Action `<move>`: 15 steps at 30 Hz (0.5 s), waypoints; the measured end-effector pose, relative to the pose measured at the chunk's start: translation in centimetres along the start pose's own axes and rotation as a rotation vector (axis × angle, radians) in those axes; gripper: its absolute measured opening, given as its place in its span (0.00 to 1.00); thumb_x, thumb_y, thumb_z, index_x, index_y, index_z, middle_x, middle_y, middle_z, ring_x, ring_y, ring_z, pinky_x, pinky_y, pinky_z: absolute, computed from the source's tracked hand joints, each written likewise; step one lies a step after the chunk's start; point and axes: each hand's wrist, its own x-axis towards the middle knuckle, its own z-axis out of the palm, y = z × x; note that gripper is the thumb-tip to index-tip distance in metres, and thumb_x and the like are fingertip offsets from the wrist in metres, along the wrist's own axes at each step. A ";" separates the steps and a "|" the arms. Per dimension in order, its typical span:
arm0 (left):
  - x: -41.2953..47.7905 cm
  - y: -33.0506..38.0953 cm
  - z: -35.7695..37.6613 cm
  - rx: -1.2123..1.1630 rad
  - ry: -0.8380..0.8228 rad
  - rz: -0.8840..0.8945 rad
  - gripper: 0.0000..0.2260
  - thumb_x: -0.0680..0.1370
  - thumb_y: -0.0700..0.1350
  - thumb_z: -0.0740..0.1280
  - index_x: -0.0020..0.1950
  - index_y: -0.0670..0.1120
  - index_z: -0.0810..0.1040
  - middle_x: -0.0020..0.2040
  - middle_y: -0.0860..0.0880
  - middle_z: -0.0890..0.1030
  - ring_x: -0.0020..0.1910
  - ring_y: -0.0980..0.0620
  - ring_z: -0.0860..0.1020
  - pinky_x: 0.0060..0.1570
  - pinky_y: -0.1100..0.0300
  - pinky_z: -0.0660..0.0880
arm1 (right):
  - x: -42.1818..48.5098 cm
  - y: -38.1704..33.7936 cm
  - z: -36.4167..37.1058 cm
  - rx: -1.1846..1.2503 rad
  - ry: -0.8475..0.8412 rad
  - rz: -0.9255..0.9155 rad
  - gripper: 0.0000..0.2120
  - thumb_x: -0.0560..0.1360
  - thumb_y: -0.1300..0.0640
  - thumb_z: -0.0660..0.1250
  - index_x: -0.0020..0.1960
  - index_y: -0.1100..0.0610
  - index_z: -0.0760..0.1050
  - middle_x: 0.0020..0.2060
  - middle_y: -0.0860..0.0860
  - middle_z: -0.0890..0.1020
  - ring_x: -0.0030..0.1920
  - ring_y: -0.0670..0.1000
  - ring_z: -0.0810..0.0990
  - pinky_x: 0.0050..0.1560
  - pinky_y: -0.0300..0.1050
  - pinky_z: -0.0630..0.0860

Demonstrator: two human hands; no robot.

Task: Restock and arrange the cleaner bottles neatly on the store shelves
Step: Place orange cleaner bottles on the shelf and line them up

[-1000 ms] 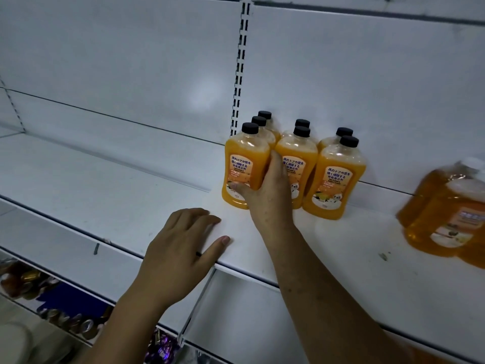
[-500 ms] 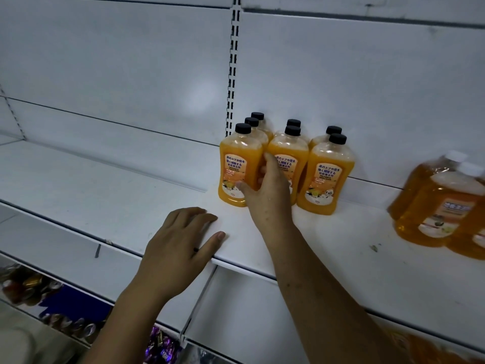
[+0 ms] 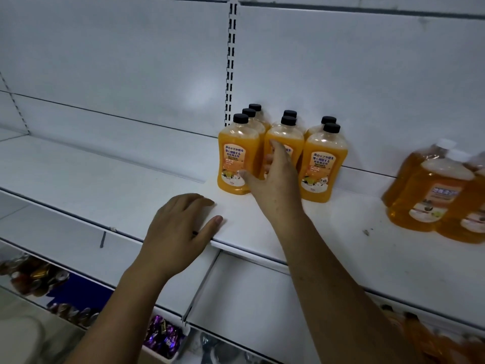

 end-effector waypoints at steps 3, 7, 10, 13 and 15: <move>-0.7 1.7 -1.2 -0.009 0.055 0.041 0.24 0.81 0.67 0.59 0.69 0.54 0.78 0.69 0.52 0.78 0.69 0.50 0.74 0.66 0.49 0.72 | -3.2 0.2 -3.9 -0.078 -0.011 -0.083 0.35 0.76 0.43 0.75 0.78 0.49 0.65 0.71 0.48 0.76 0.69 0.50 0.77 0.66 0.53 0.80; -2.2 7.1 -1.4 -0.130 0.061 0.162 0.22 0.80 0.63 0.65 0.70 0.53 0.78 0.68 0.54 0.78 0.69 0.50 0.74 0.67 0.49 0.73 | -8.6 2.6 -11.2 -0.169 -0.055 -0.100 0.32 0.76 0.38 0.71 0.76 0.45 0.67 0.68 0.44 0.78 0.66 0.45 0.77 0.65 0.50 0.79; -3.2 11.8 0.2 -0.178 -0.007 0.300 0.22 0.80 0.63 0.66 0.70 0.53 0.78 0.67 0.54 0.79 0.69 0.50 0.75 0.67 0.48 0.72 | -13.0 5.4 -17.0 -0.270 -0.039 -0.093 0.32 0.75 0.34 0.66 0.75 0.46 0.68 0.66 0.45 0.79 0.65 0.46 0.77 0.65 0.54 0.78; -4.2 16.6 2.4 -0.206 -0.070 0.406 0.23 0.80 0.64 0.66 0.70 0.53 0.79 0.67 0.53 0.80 0.68 0.49 0.77 0.68 0.46 0.72 | -17.0 8.2 -22.4 -0.360 0.015 -0.080 0.31 0.75 0.39 0.69 0.74 0.50 0.71 0.64 0.45 0.79 0.64 0.47 0.78 0.65 0.54 0.79; -5.0 19.8 3.9 -0.217 -0.100 0.462 0.24 0.80 0.64 0.65 0.70 0.52 0.79 0.67 0.53 0.80 0.67 0.49 0.77 0.68 0.46 0.72 | -19.4 9.8 -25.7 -0.385 0.049 -0.061 0.30 0.75 0.42 0.71 0.74 0.50 0.71 0.63 0.43 0.77 0.64 0.46 0.77 0.64 0.52 0.79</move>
